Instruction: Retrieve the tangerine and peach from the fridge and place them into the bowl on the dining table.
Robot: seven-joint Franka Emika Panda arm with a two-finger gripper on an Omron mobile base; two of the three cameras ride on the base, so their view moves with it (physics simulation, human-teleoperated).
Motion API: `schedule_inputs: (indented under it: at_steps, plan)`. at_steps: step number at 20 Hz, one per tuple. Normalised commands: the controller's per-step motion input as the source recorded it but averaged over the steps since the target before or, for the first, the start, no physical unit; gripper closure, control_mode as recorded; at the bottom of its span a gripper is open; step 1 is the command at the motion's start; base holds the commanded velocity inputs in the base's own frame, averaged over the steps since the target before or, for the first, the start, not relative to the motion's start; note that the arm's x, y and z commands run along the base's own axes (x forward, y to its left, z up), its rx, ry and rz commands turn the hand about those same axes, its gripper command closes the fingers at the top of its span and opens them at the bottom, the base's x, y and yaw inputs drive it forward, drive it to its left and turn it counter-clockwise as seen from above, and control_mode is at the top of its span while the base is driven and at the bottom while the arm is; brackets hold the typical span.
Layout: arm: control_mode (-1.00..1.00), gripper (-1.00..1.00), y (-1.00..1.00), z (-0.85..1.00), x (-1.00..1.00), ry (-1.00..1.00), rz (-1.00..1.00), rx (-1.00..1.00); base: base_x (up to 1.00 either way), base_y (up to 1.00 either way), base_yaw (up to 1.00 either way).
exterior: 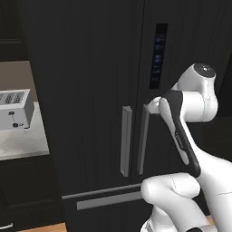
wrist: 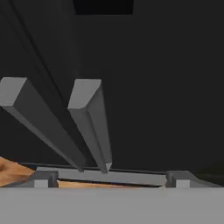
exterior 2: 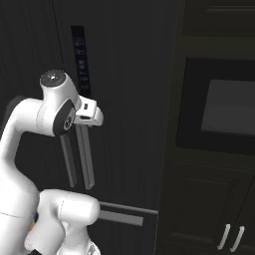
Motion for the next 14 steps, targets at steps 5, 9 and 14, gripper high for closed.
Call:
schedule_inputs:
  at_steps: [5,9,14]
  plan:
    - [-1.00,-1.00,0.00,-0.18,-0.47,-0.28,0.00,0.00,0.00,0.00,0.00]
    - [-1.00,-1.00,0.00,-0.06,-0.25,-0.15,0.00,0.00,0.00,0.00,0.00]
    - [-1.00,-1.00,0.00,0.00,-0.06,-0.06,-0.01,0.00,0.00,0.00,0.00]
